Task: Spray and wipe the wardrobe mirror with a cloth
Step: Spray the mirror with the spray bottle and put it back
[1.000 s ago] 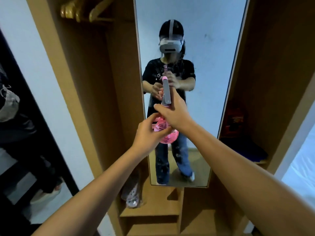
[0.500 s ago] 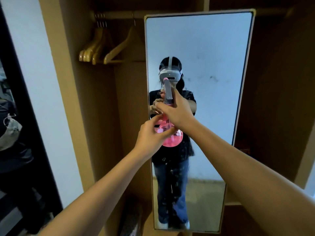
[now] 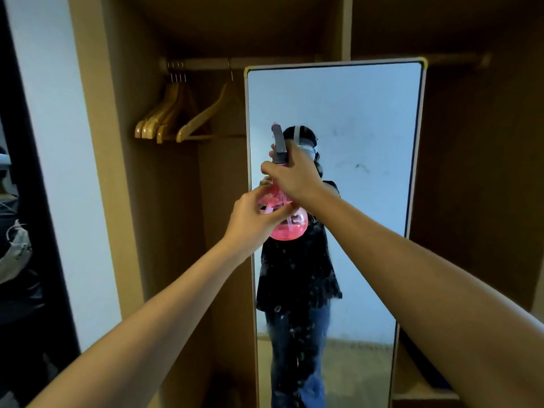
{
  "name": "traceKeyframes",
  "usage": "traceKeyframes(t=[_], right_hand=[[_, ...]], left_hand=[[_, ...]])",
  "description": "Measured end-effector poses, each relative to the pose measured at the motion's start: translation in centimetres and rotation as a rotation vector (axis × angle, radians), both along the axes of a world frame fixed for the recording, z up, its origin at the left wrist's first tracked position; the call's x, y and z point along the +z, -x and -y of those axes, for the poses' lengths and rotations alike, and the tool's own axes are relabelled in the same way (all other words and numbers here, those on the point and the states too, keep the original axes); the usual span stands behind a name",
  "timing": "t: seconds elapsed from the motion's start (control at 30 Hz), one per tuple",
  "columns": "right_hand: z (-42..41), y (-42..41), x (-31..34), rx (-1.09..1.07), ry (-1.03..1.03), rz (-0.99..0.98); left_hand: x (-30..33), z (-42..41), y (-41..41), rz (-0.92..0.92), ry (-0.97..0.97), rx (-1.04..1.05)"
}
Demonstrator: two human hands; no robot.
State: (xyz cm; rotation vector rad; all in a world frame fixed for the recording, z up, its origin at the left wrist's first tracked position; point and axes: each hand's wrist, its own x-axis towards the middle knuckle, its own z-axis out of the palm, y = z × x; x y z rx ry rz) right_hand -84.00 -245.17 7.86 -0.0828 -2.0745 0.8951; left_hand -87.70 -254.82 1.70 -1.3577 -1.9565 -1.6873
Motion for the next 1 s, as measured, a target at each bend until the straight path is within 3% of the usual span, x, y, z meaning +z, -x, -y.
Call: traceKeyframes(t=[1.0], right_hand=[[-4.8,-3.2,-2.3,-0.117,0.08,-0.038]], left_hand=[[-2.6,-5.6,-1.9,-0.026,-0.012,-0.089]])
